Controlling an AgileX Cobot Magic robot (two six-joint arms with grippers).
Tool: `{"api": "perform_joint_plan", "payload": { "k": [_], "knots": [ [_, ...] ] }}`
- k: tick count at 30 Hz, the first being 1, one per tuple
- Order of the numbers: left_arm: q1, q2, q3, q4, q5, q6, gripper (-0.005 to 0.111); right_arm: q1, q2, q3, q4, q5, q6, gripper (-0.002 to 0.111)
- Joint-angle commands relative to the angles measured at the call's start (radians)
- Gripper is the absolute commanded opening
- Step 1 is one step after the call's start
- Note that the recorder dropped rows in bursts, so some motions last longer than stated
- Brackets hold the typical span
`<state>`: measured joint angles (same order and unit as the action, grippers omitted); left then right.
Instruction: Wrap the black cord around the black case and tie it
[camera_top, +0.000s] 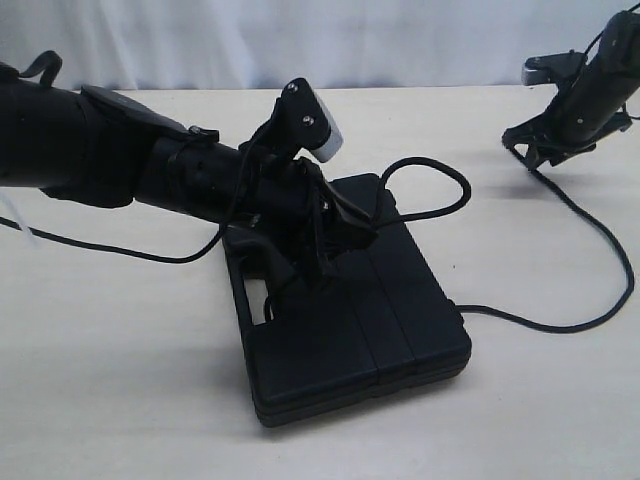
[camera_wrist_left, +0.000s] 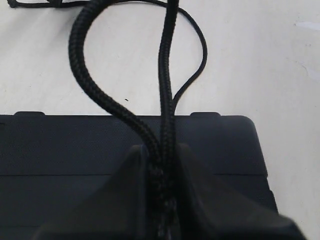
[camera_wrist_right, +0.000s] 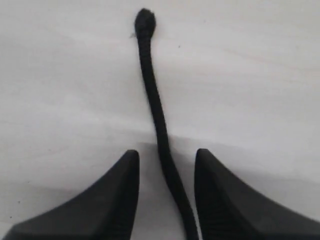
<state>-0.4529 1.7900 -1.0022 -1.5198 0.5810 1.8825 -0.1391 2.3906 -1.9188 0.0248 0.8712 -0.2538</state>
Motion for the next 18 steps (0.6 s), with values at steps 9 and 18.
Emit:
{"api": "perform_joint_plan", "payload": {
  "k": [9,18],
  "knots": [
    [-0.002,-0.002,-0.001,-0.01,0.006,-0.007,0.0,0.031,-0.279,0.276,0.172,-0.016,-0.148,0.004],
    [0.01,-0.002,-0.001,-0.013,0.079,-0.082,0.0,0.031,-0.834,1.001,0.746,-0.252,-0.876,0.004]
  ]
}}
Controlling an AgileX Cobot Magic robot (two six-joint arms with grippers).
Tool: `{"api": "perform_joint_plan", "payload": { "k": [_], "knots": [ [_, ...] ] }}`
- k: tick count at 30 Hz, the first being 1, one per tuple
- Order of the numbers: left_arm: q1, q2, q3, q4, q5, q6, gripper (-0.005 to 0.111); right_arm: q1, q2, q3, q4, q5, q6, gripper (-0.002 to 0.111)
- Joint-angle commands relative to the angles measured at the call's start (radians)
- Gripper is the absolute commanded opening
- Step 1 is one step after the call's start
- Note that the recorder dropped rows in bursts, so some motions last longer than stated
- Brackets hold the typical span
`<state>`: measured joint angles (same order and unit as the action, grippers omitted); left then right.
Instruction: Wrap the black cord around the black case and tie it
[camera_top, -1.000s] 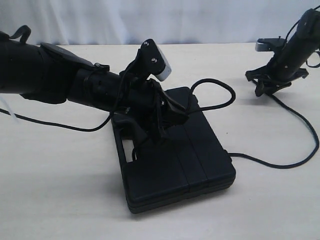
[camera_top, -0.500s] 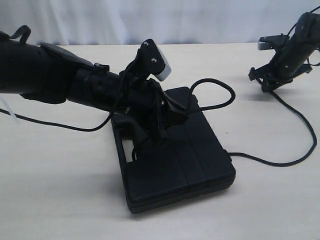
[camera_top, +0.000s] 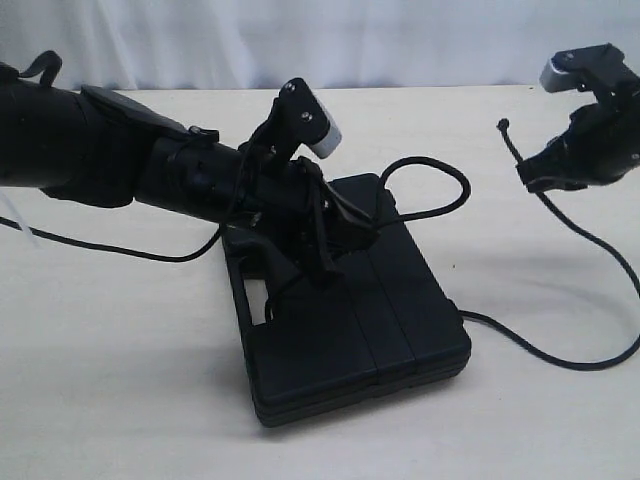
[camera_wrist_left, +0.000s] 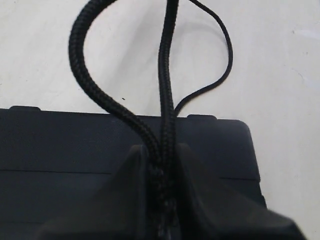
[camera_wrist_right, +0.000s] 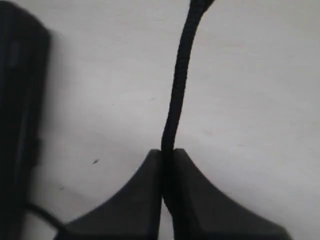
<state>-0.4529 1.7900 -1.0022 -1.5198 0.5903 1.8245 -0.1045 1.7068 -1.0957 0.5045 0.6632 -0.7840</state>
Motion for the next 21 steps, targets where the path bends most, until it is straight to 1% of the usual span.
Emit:
{"api": "perform_joint_plan", "payload": {
  "k": [1,5,7,10,13,14,17,21],
  "knots": [
    [0.032,-0.002,-0.001,-0.032,0.149,-0.024,0.0,-0.004,-0.245,0.283,0.394,-0.049,-0.559,0.004],
    [0.104,-0.002,-0.001,-0.046,0.254,-0.066,0.0,-0.004,-0.356,0.434,0.568,-0.067,-0.913,0.004],
    [0.149,-0.002,-0.001,-0.046,0.312,-0.094,0.0,-0.004,-0.393,0.476,0.661,-0.067,-1.03,0.004],
    [0.211,-0.002,-0.001,-0.046,0.42,-0.114,0.0,0.003,-0.407,0.505,0.681,-0.016,-1.086,0.004],
    [0.25,-0.002,-0.001,-0.037,0.502,-0.155,0.0,0.003,-0.407,0.508,0.691,0.14,-1.249,0.004],
    [0.26,0.002,-0.001,-0.032,0.523,-0.155,0.0,0.003,-0.407,0.508,0.701,0.161,-1.282,0.004],
    [0.269,0.034,-0.001,-0.03,0.631,-0.158,0.0,0.003,-0.407,0.508,0.726,0.169,-1.287,0.004],
    [0.267,0.091,-0.001,-0.03,0.631,-0.175,0.0,0.003,-0.407,0.508,0.737,0.169,-1.291,0.004]
  ]
}}
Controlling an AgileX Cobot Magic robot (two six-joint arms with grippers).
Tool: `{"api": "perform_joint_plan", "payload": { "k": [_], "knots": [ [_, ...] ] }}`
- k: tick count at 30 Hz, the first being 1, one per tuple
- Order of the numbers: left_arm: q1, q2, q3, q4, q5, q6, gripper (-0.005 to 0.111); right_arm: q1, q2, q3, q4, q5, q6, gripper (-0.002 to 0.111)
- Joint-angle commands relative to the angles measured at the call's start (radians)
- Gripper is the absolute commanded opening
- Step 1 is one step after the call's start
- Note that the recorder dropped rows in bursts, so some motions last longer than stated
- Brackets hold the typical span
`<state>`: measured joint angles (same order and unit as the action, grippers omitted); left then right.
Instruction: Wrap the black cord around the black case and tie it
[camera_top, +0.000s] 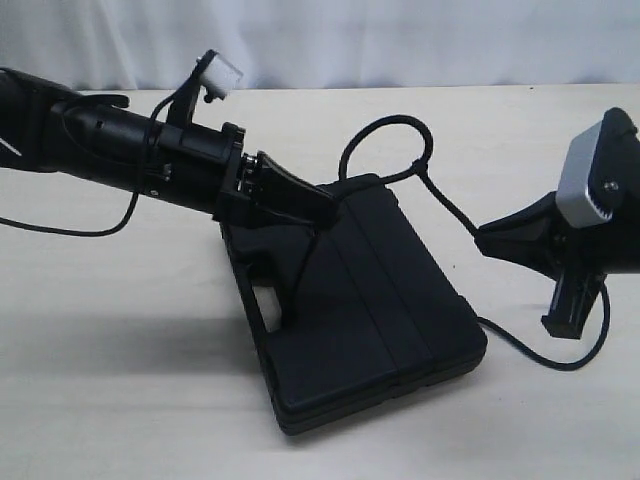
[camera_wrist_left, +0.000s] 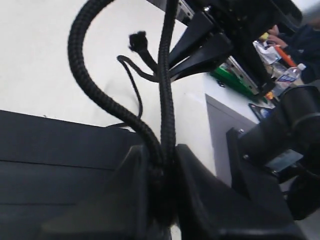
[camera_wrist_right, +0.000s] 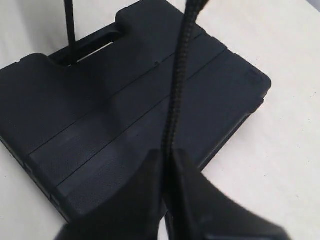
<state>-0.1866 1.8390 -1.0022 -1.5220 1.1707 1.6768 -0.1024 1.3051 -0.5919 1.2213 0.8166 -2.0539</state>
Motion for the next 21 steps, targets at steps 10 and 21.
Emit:
{"api": "perform_joint_plan", "payload": {
  "k": [10,21],
  "knots": [
    [0.0,0.066,-0.001,-0.034,0.05,-0.029,0.0,0.001,-0.005,0.004,0.027,0.071,-0.064,0.004],
    [0.0,0.066,-0.001,-0.032,0.05,-0.091,0.0,0.001,-0.001,-0.001,0.027,-0.061,-0.064,0.004]
  ]
}}
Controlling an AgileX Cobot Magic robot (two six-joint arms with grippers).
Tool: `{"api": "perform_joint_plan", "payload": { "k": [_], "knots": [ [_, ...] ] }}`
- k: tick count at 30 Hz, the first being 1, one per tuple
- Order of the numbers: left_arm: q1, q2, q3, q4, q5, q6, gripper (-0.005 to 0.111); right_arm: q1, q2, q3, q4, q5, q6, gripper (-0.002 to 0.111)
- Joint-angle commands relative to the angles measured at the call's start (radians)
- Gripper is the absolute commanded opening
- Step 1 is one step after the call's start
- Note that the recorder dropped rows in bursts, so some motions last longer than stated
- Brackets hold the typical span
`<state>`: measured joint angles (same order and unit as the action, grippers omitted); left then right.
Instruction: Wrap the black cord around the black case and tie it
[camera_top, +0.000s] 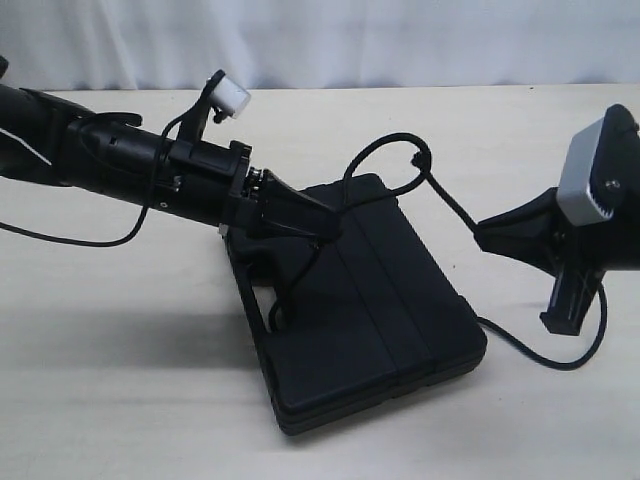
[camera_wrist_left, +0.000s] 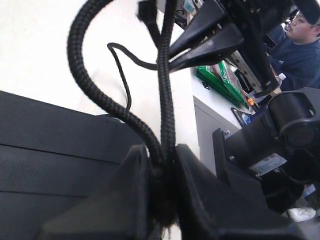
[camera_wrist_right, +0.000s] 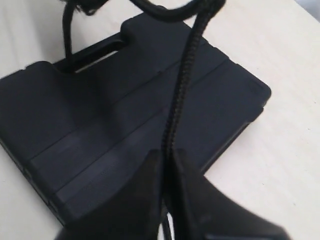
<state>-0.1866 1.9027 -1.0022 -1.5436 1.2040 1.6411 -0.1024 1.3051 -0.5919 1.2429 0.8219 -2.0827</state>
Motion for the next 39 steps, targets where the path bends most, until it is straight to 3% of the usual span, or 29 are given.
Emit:
{"api": "perform_joint_plan", "payload": {
  "k": [1,7,11,15,27,36,39],
  "knots": [
    [0.0,0.002,-0.001,-0.011,0.017,-0.071,0.0,0.001,0.003,-0.003,0.006,-0.078,-0.035,0.004],
    [0.0,0.002,-0.001,-0.023,0.017,-0.29,0.0,0.001,0.068,-0.075,-0.139,-0.091,-0.035,0.004],
    [0.023,0.004,-0.001,-0.141,0.017,-0.481,0.0,0.027,0.093,-0.122,-0.182,-0.096,-0.035,0.004],
    [0.017,0.033,-0.049,-0.153,0.017,-0.669,0.0,0.204,0.095,-0.122,-0.201,-0.256,-0.035,0.004],
    [-0.045,0.037,-0.051,-0.196,0.017,-0.704,0.0,0.264,0.157,-0.122,0.038,-0.294,-0.033,0.004],
    [-0.047,0.037,-0.051,-0.201,0.017,-0.701,0.0,0.268,0.16,-0.123,0.094,-0.314,-0.019,0.004],
    [-0.047,0.037,-0.051,-0.201,0.017,-0.701,0.0,0.268,0.16,-0.123,0.204,-0.321,-0.021,0.004]
  ]
}}
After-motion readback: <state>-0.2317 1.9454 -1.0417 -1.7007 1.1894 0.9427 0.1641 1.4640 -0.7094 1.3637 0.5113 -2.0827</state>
